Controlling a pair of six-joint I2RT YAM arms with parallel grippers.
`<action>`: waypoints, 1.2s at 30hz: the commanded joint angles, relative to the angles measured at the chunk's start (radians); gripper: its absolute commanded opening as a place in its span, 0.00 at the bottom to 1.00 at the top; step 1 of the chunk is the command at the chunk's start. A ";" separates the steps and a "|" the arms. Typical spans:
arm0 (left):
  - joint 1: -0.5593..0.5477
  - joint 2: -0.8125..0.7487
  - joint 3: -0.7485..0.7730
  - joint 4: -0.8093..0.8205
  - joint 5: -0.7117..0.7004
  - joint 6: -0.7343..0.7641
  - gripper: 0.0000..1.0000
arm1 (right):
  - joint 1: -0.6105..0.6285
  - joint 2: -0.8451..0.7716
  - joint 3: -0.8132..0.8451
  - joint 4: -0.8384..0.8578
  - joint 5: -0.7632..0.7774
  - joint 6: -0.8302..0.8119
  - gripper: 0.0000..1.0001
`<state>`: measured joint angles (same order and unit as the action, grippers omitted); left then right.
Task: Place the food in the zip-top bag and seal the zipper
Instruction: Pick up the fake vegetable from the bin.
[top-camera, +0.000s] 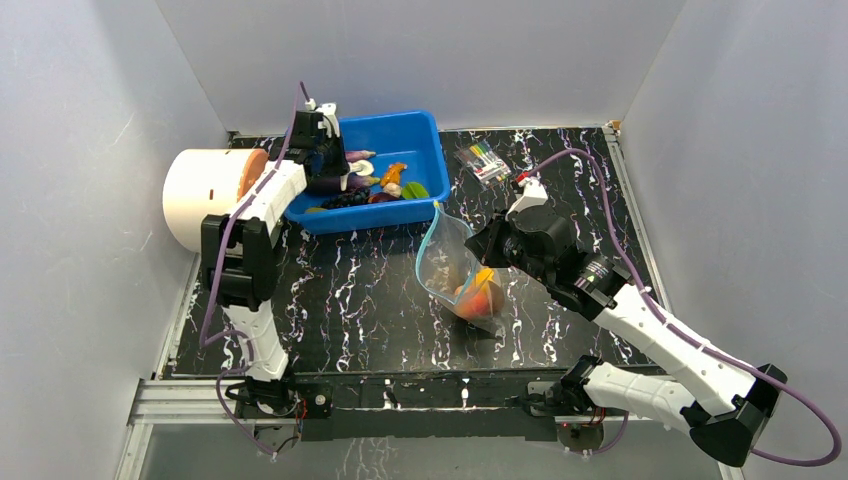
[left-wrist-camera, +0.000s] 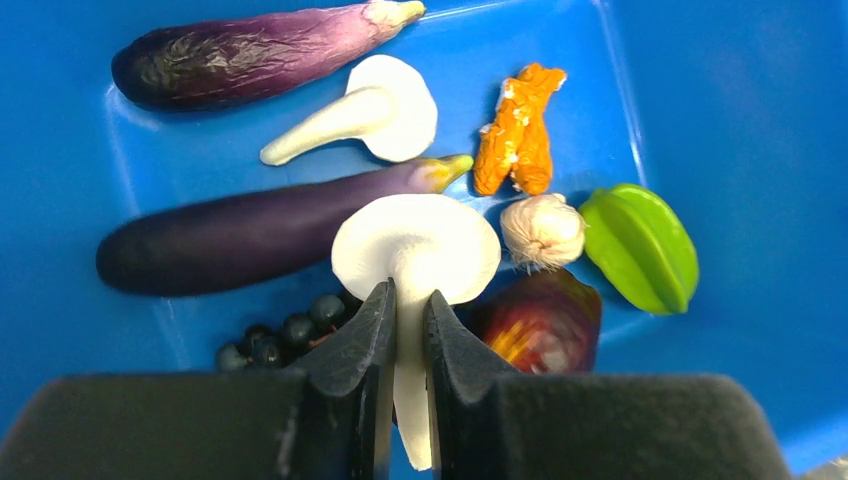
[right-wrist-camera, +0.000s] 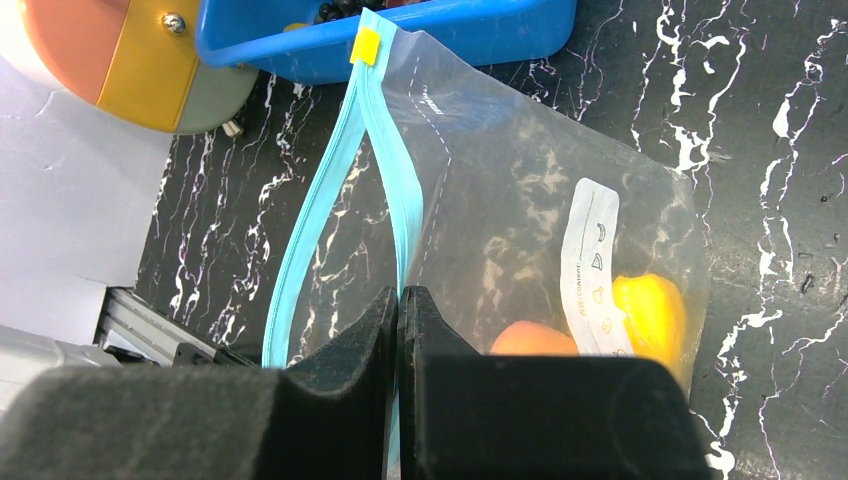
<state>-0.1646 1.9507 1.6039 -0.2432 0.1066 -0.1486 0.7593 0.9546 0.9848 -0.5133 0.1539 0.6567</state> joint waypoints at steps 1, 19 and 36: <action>0.007 -0.110 -0.044 0.029 0.050 -0.031 0.03 | 0.004 -0.011 0.026 0.047 -0.001 0.002 0.00; 0.004 -0.433 -0.328 0.031 0.302 -0.116 0.03 | 0.004 0.010 0.056 0.027 0.038 0.008 0.00; -0.045 -0.788 -0.558 0.035 0.567 -0.275 0.02 | 0.004 0.014 0.076 0.019 -0.012 0.013 0.00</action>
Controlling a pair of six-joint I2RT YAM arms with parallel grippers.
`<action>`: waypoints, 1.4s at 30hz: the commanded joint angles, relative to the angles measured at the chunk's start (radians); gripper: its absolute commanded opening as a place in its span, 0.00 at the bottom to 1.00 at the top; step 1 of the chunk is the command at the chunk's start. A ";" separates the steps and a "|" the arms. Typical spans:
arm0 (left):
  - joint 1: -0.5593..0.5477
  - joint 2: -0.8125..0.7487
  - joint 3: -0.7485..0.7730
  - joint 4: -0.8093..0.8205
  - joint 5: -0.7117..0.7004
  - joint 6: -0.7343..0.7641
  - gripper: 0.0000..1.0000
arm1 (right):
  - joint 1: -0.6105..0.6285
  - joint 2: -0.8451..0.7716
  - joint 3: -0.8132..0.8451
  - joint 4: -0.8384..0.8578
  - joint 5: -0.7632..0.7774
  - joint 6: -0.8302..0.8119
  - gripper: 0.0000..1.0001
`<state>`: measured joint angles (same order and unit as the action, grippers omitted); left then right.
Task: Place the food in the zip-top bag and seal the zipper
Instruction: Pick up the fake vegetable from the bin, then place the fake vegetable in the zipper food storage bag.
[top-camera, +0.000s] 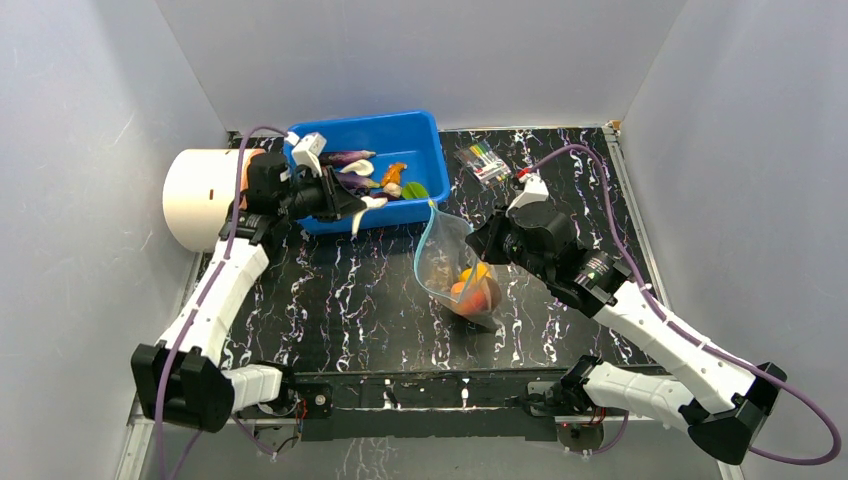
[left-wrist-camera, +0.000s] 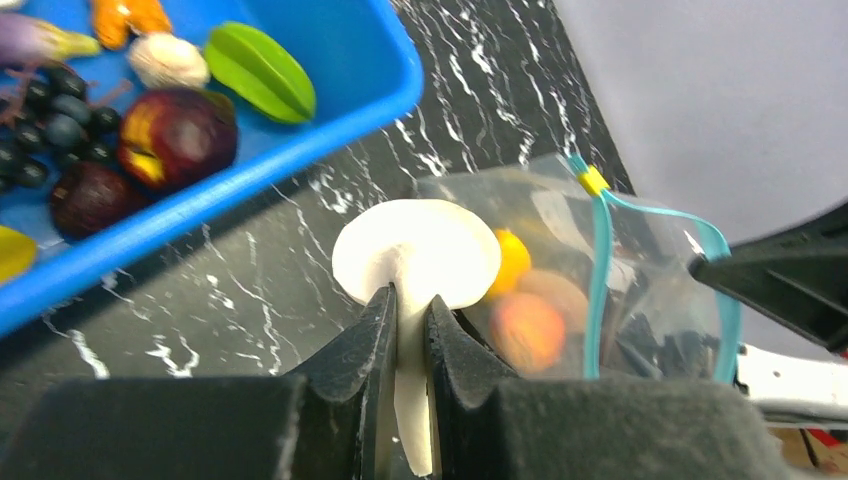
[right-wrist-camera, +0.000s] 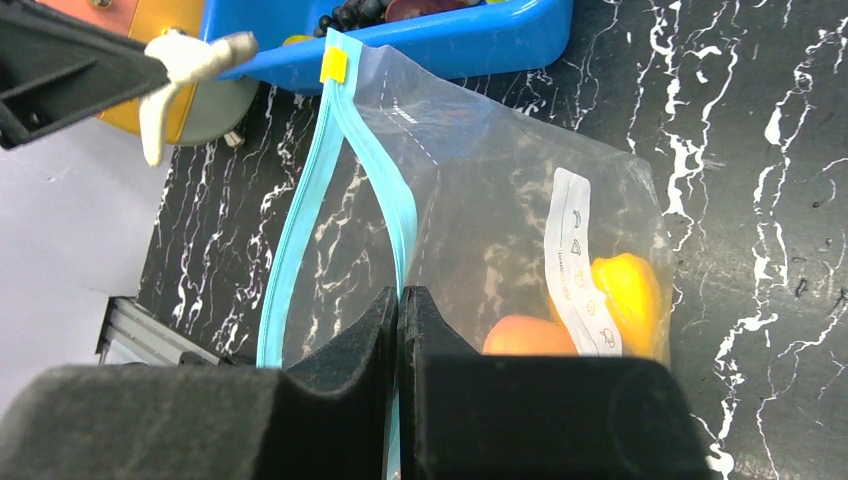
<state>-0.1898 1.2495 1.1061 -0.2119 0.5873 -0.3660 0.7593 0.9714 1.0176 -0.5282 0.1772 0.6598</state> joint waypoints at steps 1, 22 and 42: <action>-0.025 -0.105 -0.089 0.019 0.101 -0.073 0.02 | 0.004 0.001 0.046 0.033 -0.034 0.008 0.00; -0.298 -0.243 -0.165 0.139 0.113 -0.277 0.02 | 0.003 0.052 0.046 0.059 -0.126 0.013 0.00; -0.427 -0.110 -0.162 0.137 -0.030 -0.276 0.02 | 0.003 -0.008 -0.013 0.180 -0.203 0.129 0.00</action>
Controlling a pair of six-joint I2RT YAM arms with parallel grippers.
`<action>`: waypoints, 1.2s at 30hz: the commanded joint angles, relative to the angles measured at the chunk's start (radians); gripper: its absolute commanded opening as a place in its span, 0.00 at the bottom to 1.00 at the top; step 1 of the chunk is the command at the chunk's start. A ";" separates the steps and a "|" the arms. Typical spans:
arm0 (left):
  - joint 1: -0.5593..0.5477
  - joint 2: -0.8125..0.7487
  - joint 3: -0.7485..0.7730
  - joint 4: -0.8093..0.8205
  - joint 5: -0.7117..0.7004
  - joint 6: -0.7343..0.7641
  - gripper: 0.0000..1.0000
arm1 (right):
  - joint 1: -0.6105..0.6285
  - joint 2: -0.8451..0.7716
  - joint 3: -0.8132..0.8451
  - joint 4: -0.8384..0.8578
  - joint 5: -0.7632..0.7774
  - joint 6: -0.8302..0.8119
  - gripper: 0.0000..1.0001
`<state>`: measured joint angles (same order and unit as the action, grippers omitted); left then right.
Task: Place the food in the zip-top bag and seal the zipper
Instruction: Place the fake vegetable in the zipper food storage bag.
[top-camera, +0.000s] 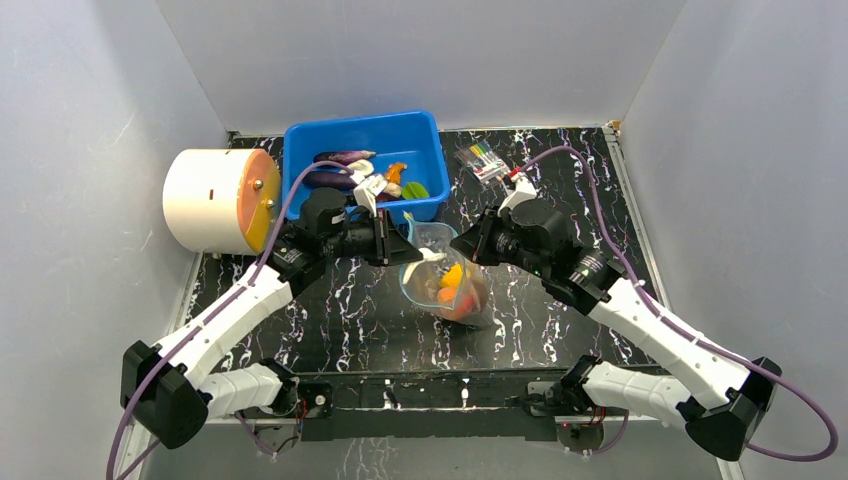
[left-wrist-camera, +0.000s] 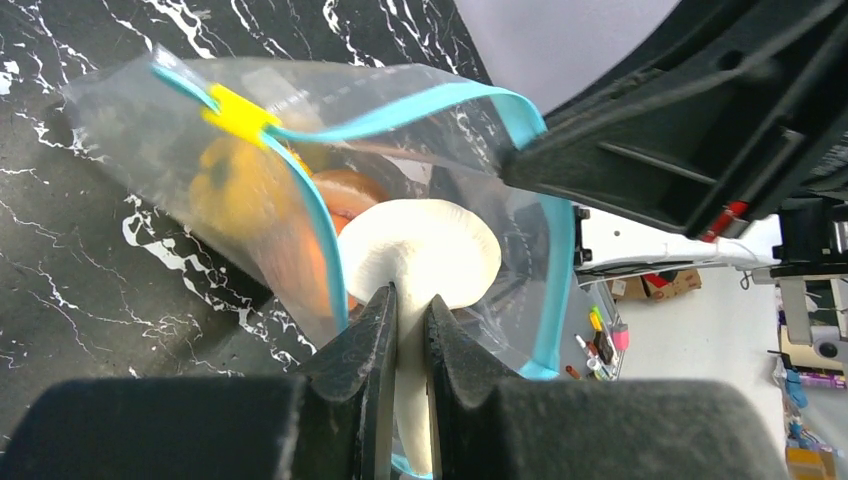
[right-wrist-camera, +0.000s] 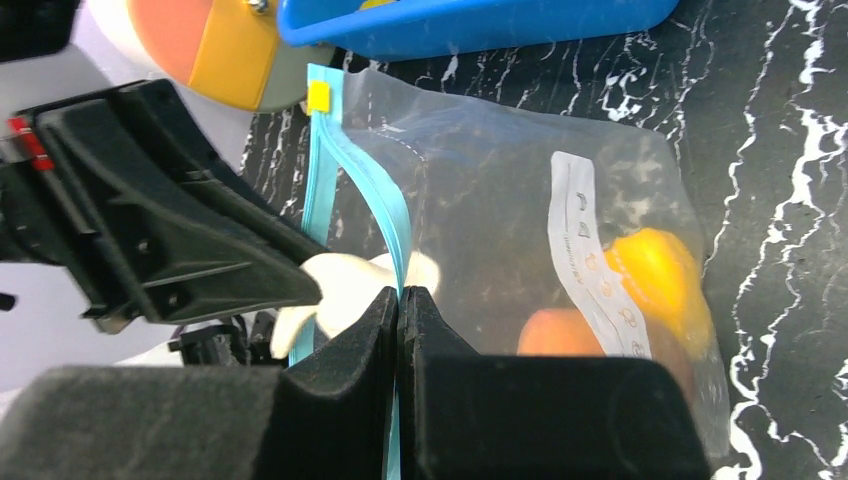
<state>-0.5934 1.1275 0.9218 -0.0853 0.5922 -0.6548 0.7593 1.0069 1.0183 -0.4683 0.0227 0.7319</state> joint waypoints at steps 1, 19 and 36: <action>-0.029 0.026 0.021 0.014 -0.044 0.020 0.02 | 0.003 -0.042 -0.019 0.124 -0.055 0.065 0.00; -0.091 0.150 0.002 0.071 -0.175 0.066 0.08 | 0.003 -0.053 -0.082 0.208 -0.121 0.103 0.00; -0.091 0.079 0.086 0.035 -0.159 0.042 0.56 | 0.004 -0.082 -0.077 0.108 0.013 0.014 0.00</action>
<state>-0.6781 1.2728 0.9298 -0.0669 0.4007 -0.5919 0.7593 0.9722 0.9325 -0.3519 -0.0349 0.7910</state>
